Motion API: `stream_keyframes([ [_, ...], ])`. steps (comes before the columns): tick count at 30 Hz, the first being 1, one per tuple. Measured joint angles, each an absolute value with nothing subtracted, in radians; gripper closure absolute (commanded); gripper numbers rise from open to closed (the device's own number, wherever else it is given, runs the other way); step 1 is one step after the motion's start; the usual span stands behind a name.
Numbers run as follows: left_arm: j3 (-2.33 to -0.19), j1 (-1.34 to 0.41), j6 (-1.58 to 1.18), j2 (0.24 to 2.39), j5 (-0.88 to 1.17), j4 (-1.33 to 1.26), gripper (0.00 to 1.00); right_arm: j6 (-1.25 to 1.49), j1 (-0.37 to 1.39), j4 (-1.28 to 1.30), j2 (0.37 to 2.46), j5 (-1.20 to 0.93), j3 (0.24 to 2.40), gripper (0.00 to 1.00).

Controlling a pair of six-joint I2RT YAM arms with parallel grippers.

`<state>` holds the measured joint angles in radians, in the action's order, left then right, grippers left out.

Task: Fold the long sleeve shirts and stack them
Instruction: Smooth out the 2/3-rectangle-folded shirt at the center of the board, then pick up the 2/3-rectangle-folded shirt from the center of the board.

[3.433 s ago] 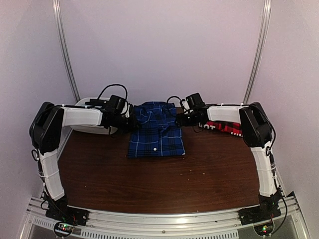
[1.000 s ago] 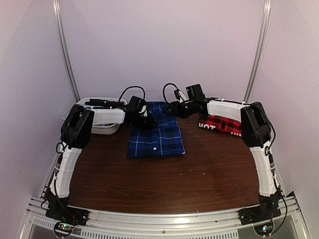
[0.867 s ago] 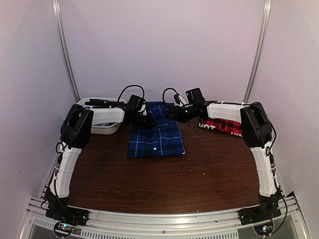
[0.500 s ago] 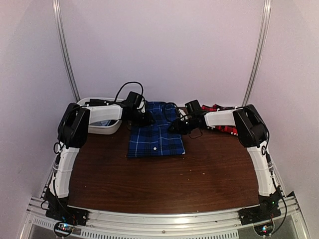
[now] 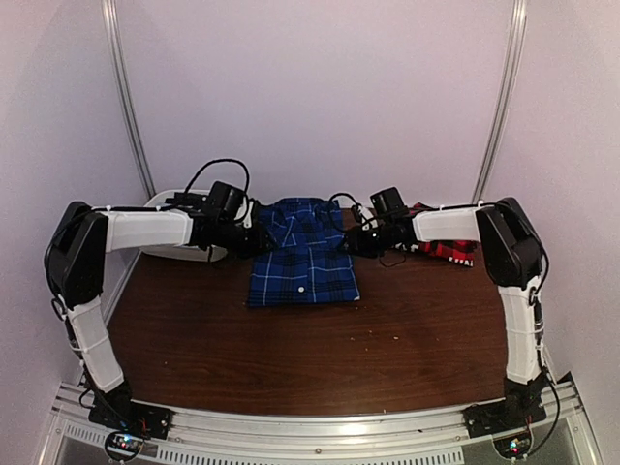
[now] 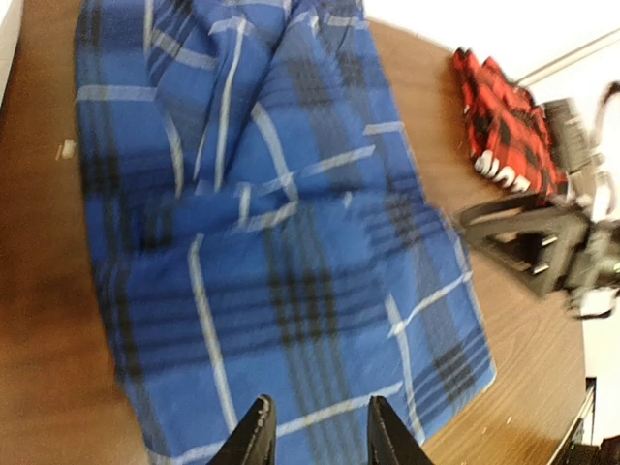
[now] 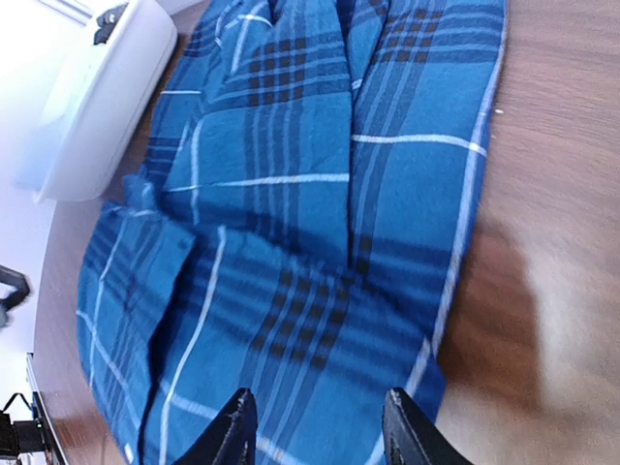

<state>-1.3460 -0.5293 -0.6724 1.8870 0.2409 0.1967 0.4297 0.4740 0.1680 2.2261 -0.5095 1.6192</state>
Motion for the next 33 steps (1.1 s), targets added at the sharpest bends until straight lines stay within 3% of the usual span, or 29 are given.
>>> stream_keyframes([
  [8,-1.037,-0.529,-0.696,1.703,0.237,0.173,0.67,0.418,0.474,0.127,1.933,-0.472,1.288,0.53],
  [14,-0.896,-0.529,-0.708,1.613,0.226,0.169,0.66,0.426,0.487,0.098,1.824,-0.468,1.083,0.52],
  [33,-0.799,-0.529,-0.736,1.629,0.226,0.096,0.64,0.487,0.548,-0.006,1.813,-0.475,0.982,0.54],
])
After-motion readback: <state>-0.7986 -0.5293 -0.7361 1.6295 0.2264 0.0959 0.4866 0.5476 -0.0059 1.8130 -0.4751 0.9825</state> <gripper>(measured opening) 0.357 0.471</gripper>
